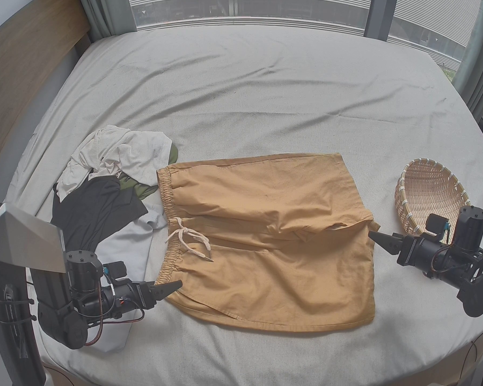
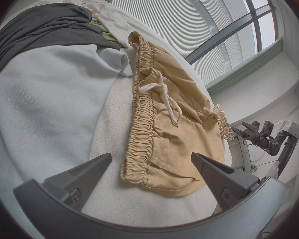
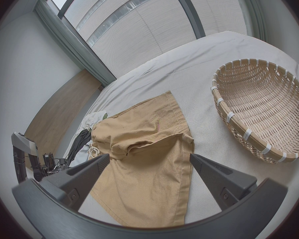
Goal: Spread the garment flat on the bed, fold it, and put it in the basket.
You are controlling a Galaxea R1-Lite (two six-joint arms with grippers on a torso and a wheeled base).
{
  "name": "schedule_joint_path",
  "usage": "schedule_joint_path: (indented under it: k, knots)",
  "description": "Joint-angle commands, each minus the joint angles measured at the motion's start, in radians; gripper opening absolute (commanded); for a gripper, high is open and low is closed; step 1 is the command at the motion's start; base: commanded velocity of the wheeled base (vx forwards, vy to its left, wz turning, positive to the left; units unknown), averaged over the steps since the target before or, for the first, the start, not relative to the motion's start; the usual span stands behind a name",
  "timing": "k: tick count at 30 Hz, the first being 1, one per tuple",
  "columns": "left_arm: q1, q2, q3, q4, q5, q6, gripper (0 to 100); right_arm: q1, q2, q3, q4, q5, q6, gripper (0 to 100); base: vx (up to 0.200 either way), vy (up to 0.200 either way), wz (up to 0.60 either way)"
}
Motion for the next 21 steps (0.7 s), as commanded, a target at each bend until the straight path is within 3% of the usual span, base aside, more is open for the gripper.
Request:
schedule_joint_path:
  k: [1,21]
  knots:
    - [0.003,0.019,-0.016,0.0,0.009,-0.001,0,-0.003,-0.002,0.003,0.0,0.0,0.0,100,0.0,0.0,0.0]
    - [0.011,0.027,-0.023,0.0,0.009,0.0,0,0.017,0.062,0.167,0.0,0.004,-0.012,100,0.0,0.0,0.0]
